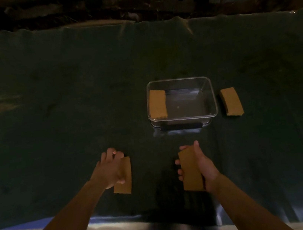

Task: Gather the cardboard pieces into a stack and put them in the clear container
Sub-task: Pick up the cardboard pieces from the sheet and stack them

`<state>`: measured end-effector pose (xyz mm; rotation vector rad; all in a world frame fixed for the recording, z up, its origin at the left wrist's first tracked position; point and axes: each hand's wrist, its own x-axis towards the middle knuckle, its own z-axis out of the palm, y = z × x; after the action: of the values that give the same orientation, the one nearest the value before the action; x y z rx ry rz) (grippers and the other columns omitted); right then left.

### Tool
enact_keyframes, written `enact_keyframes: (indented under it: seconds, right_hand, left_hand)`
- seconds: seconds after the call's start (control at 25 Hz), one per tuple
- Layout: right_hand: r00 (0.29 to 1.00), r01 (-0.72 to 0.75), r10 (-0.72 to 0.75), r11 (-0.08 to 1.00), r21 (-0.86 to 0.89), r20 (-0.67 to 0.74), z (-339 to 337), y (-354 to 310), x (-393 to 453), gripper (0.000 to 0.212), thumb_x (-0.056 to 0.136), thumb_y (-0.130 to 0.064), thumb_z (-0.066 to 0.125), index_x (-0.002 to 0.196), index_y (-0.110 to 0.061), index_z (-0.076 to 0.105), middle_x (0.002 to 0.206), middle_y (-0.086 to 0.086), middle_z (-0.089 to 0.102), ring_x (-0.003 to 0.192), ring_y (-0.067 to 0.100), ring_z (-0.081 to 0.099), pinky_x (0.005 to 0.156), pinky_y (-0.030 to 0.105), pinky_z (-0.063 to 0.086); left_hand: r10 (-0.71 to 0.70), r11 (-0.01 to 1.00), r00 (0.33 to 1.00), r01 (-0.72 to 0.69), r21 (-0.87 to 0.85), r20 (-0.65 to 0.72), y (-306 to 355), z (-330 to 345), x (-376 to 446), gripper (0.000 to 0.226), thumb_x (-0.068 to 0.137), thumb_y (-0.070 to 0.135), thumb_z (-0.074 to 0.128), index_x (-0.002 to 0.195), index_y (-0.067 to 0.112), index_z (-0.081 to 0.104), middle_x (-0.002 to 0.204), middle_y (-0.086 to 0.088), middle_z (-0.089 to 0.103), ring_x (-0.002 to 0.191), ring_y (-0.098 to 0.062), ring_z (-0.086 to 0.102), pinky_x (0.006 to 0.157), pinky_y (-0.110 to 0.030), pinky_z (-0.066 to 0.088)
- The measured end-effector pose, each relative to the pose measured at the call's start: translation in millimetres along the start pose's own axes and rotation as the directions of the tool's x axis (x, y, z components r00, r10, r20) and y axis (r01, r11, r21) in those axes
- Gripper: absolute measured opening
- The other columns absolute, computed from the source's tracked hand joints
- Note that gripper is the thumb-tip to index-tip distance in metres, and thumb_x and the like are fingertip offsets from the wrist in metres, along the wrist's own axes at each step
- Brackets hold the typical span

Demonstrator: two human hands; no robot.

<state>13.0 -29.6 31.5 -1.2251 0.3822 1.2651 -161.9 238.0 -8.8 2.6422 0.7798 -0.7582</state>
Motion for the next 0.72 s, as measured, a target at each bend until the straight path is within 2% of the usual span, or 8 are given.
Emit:
enact_keyframes:
  seconds: [0.08,0.12,0.16,0.24,0.28,0.36,0.56,0.72]
  right_hand:
    - [1.000,0.000,0.000,1.000,-0.001,0.013,-1,-1,-1,0.063,0.088,-0.069,0.041,0.121,-0.020,0.061,0.089,0.017,0.070,0.065,0.029,0.064,0.063,0.041,0.056]
    - [1.000,0.006,-0.006,1.000,0.006,0.022,-1,-2,-1,0.063,0.087,-0.069,0.041,0.121,-0.020,0.061,0.091,0.017,0.070,0.066,0.029,0.064,0.064,0.041,0.055]
    - [0.999,0.018,-0.019,1.000,0.014,0.031,-1,-2,-2,0.064,0.086,-0.069,0.043,0.122,-0.020,0.061,0.094,0.018,0.069,0.068,0.029,0.063,0.066,0.042,0.055]
    - [0.997,0.044,-0.043,0.999,-0.013,0.057,-2,-3,-3,0.065,0.083,-0.071,0.044,0.122,-0.023,0.063,0.101,0.018,0.069,0.076,0.031,0.064,0.072,0.044,0.055]
    - [0.997,0.043,-0.040,0.998,-0.052,0.059,-2,-4,-4,0.065,0.082,-0.073,0.044,0.120,-0.025,0.065,0.104,0.018,0.071,0.080,0.032,0.066,0.074,0.045,0.055]
    - [1.000,0.011,-0.008,0.988,-0.153,0.024,-3,-8,-8,0.069,0.077,-0.080,0.041,0.112,-0.029,0.071,0.104,0.014,0.076,0.088,0.034,0.072,0.071,0.044,0.059]
    - [0.996,-0.011,0.021,0.993,-0.119,0.084,-14,-19,-16,0.085,0.077,-0.080,0.042,0.117,-0.011,0.071,0.107,0.022,0.073,0.088,0.034,0.073,0.070,0.041,0.059]
    - [0.999,0.047,-0.046,0.999,-0.021,0.029,-32,-34,-19,0.083,0.072,-0.079,0.052,0.113,-0.009,0.071,0.087,0.024,0.073,0.071,0.033,0.071,0.061,0.040,0.059]
  left_hand:
    - [0.033,0.992,0.996,-0.043,-0.119,-0.088,8,-7,0,0.042,0.081,0.028,0.074,0.113,0.028,0.047,0.125,-0.001,0.045,0.115,-0.025,0.050,0.091,-0.043,0.049]
    - [0.059,0.965,0.990,-0.088,-0.246,-0.125,15,-15,0,0.023,0.089,0.022,0.067,0.102,0.029,0.049,0.115,0.000,0.056,0.107,-0.022,0.059,0.086,-0.042,0.051]
    - [0.079,0.898,0.989,-0.126,-0.421,-0.128,26,-24,-1,0.015,0.093,0.017,0.063,0.093,0.028,0.052,0.105,0.000,0.064,0.098,-0.018,0.065,0.081,-0.041,0.052]
    - [0.147,0.654,0.987,-0.145,-0.742,-0.064,59,-48,-7,0.012,0.093,0.012,0.064,0.090,0.023,0.061,0.094,0.002,0.071,0.087,-0.010,0.068,0.073,-0.032,0.054]
    - [0.206,0.542,0.978,-0.149,-0.827,-0.041,77,-59,-10,0.010,0.091,0.012,0.065,0.092,0.022,0.063,0.093,0.003,0.072,0.086,-0.009,0.069,0.069,-0.027,0.054]
    - [0.303,0.451,0.951,-0.193,-0.871,-0.053,115,-73,-12,0.009,0.090,0.012,0.067,0.095,0.020,0.065,0.092,0.006,0.073,0.086,-0.007,0.069,0.066,-0.022,0.053]
    - [0.349,0.498,0.934,-0.253,-0.830,-0.075,182,-78,-7,0.008,0.091,0.017,0.067,0.092,0.024,0.063,0.101,0.002,0.064,0.086,-0.009,0.065,0.068,-0.021,0.052]
    - [0.312,0.603,0.929,-0.357,-0.714,-0.201,217,-71,-1,0.017,0.089,0.028,0.069,0.092,0.038,0.057,0.112,0.015,0.045,0.111,-0.008,0.052,0.091,-0.021,0.044]
